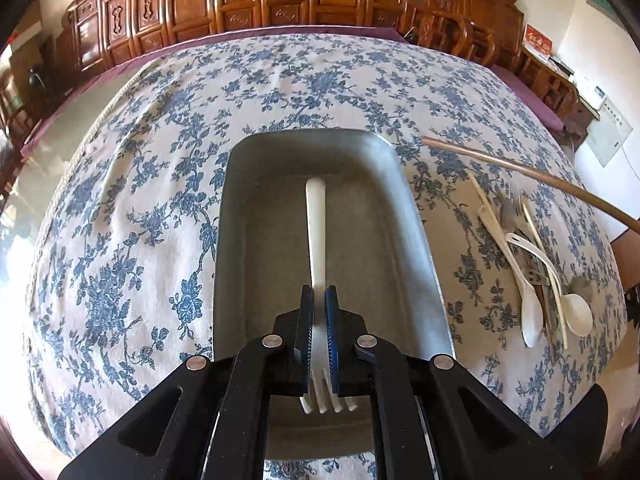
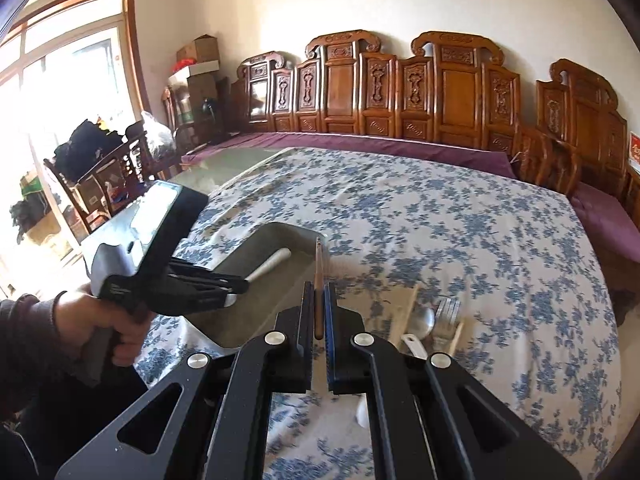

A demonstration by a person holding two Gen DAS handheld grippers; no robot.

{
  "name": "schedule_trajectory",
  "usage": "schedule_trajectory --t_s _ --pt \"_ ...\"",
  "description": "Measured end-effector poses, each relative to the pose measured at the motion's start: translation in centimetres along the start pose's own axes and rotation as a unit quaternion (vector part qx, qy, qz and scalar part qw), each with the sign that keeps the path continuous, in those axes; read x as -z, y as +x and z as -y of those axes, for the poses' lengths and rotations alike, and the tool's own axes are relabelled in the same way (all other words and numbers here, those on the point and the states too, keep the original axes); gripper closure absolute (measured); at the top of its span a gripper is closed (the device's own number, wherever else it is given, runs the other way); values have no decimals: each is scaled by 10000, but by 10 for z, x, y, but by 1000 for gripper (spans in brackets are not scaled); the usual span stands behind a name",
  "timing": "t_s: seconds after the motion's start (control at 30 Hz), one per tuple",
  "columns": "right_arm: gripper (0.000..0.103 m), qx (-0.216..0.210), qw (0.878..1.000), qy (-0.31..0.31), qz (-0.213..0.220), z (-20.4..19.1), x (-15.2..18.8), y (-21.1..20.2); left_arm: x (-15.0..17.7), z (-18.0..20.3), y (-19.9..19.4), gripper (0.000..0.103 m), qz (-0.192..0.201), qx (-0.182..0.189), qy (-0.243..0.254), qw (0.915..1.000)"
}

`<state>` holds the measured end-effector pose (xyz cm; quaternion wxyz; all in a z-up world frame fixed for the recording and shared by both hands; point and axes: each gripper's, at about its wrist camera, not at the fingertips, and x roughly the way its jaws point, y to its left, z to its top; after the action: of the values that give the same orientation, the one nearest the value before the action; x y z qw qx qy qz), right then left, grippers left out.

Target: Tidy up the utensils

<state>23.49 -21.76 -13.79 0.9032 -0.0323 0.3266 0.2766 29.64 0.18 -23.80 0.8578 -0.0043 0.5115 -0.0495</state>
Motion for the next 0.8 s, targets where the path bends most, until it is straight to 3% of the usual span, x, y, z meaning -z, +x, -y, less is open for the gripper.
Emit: schedule_trajectory --t_s 0.27,0.47,0.8 --pt "97 -48 10000 -62 6 -23 -9 13 2 -11 -17 97 328 23 -41 9995" --pt "97 -69 9997 -137 -179 -44 -12 34 8 -32 -45 90 670 -29 -158 9976" --pt "97 593 9960 -239 -622 -71 -5 93 19 -63 -68 90 1042 -178 -318 9939"
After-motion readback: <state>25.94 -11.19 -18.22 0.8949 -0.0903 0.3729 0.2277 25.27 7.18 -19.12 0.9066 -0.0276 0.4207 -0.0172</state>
